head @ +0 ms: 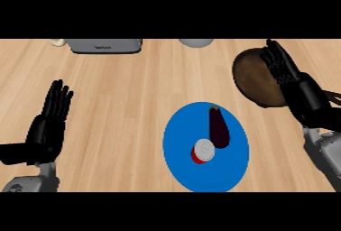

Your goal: Pick the can from the plate and place it in the pan

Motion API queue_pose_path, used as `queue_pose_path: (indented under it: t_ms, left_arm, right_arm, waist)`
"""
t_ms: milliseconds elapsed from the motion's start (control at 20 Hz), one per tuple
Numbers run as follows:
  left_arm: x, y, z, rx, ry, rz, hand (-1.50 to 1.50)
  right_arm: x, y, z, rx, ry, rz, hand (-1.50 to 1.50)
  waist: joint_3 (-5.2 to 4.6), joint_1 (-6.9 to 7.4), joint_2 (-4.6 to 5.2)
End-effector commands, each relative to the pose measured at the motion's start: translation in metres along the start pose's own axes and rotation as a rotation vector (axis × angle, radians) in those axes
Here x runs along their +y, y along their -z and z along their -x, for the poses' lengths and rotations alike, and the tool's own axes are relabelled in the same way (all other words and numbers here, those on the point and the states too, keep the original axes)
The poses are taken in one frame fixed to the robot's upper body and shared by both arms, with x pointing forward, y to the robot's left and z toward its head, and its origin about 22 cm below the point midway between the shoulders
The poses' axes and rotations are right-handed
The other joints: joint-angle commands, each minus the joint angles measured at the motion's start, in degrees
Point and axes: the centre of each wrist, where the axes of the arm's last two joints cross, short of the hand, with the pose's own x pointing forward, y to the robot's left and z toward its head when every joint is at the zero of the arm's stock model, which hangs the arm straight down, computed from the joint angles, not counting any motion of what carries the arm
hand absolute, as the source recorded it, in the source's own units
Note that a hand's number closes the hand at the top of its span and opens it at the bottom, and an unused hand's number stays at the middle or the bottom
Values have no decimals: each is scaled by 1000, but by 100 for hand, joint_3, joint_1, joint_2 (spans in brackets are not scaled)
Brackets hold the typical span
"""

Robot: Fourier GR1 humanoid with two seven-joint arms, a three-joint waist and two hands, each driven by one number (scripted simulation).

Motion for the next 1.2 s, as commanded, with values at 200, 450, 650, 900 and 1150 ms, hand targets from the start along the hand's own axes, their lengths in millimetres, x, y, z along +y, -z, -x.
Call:
queue_pose_path:
  t_ms: [200,450,650,900,1150]
  left_arm:
    - [0,25,-16,46,115,-6,0]
    - [14,22,-5,151,107,-36,0]
    - [15,28,-13,155,120,-59,0]
    - [2,31,-16,152,112,-24,0]
    - [-1,40,-23,125,123,-22,0]
  right_arm:
    - [81,-48,60,216,174,-81,150]
    - [68,-105,62,169,-197,218,-150]
    - [61,-149,43,119,-382,288,-150]
    - [36,-155,-34,198,-478,151,-150]
    - [15,-144,-85,335,-660,-21,-150]
  waist:
    - [50,69,10]
    - [32,-335,-91]
    - [25,-415,-107]
    - [10,-230,-72]
    - [3,-183,-49]
